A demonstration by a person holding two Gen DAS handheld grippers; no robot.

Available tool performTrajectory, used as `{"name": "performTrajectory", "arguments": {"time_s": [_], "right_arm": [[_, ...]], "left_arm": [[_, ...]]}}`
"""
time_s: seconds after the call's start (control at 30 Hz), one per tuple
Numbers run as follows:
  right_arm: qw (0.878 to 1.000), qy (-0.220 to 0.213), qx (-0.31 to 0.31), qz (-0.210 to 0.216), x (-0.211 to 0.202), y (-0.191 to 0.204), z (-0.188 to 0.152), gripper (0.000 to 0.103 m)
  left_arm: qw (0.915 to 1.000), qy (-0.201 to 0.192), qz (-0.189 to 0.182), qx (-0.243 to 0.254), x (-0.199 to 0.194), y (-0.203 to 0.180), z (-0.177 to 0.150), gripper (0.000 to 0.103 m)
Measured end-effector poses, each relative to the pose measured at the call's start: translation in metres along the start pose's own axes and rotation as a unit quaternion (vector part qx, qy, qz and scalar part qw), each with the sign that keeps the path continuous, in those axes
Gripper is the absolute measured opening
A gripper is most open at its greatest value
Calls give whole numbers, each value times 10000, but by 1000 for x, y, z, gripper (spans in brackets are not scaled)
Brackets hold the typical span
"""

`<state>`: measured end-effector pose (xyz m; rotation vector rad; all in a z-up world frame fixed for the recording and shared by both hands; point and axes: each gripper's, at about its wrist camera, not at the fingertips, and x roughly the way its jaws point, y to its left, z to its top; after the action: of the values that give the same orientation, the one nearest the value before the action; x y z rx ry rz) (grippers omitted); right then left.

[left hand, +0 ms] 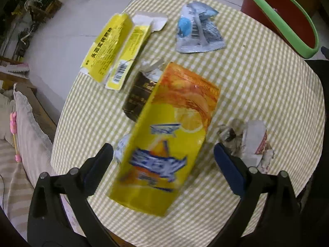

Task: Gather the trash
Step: 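Grasp the yellow snack bag with the left tool, then grasp the crumpled paper ball with the right tool while the left tool holds the snack bag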

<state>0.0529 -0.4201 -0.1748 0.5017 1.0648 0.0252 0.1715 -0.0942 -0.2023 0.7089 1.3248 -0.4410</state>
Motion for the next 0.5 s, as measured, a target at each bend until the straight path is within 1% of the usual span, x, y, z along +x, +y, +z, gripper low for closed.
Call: {"name": "performTrajectory", "arguments": {"time_s": [0.07,0.1,0.13,0.23,0.3,0.37,0.4,0.47,0.5], "right_arm": [[10000,52,-49,-34,2,2,-1,67],[9999,72,-78,-50,2,4,-1,67],[9999,88,-114,-66,3,5,-1,67],[9995,143,-244,-100,5,12,-4,67],[9991,190,-346,-125,5,18,-7,67],[9985,243,-470,-134,6,26,-12,67],[9981,268,-534,-136,7,30,-14,67],[9970,333,-686,-131,8,41,-18,67],[9961,383,-786,-113,10,49,-20,67]], "left_arm": [[9995,-172,-195,-161,-5,-2,-6,69],[9991,-256,-233,-259,-7,-2,-9,64],[9979,-400,-256,-440,-12,-1,-13,64],[9910,-758,-520,-977,-22,4,-31,64],[9834,-994,-632,-1378,-30,9,-48,64],[9737,-1185,-713,-1813,-38,14,-65,64],[9659,-1288,-764,-2112,-43,18,-81,64],[9533,-1429,-835,-2527,-50,16,-100,64],[9433,-1491,-872,-2836,-53,17,-117,64]]}}
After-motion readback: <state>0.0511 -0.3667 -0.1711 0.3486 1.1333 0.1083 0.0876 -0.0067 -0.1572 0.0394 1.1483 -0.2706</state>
